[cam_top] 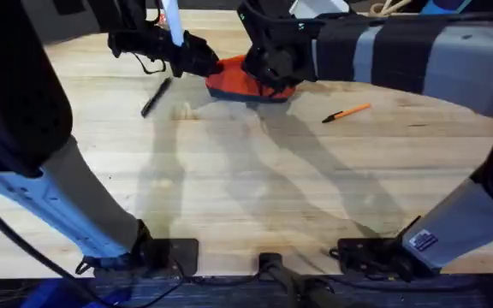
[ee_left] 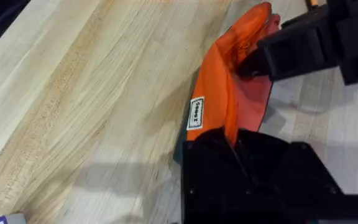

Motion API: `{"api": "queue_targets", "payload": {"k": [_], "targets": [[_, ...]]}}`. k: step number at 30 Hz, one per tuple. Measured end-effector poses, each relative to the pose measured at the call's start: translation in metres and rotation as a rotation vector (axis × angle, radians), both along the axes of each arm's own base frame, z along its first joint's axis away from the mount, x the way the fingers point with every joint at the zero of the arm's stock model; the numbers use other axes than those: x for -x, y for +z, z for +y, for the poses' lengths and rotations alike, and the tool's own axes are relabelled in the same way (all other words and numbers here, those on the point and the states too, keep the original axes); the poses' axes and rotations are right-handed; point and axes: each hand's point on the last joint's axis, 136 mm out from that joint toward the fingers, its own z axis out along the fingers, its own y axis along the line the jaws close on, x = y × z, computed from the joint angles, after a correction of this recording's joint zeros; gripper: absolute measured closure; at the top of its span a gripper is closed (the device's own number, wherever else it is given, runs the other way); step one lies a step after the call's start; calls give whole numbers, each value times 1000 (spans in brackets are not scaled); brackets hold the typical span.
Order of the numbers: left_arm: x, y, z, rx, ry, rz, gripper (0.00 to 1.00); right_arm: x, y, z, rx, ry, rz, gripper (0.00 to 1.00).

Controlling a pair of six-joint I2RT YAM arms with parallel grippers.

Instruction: Unzip the bag, pick up the pens from the table one at a time and place them inside, then zip the bag closed.

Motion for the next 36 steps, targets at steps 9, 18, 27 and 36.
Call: {"api": "queue_targets", "payload": {"k": [9, 18, 27, 36], "targets": [[0, -1, 1, -5, 3, 4, 959, -3, 15, 44, -135, 224, -33, 970], [-2, -2, 8, -14, 20, 3, 959, -5, 26, 61, -174, 316, -79, 970], [-4, -4, 14, -31, 37, 4, 959, 3, 37, 86, -266, 449, -93, 971], [-3, -5, 15, -32, 39, 8, 959, 8, 38, 90, -270, 490, -86, 971]]}}
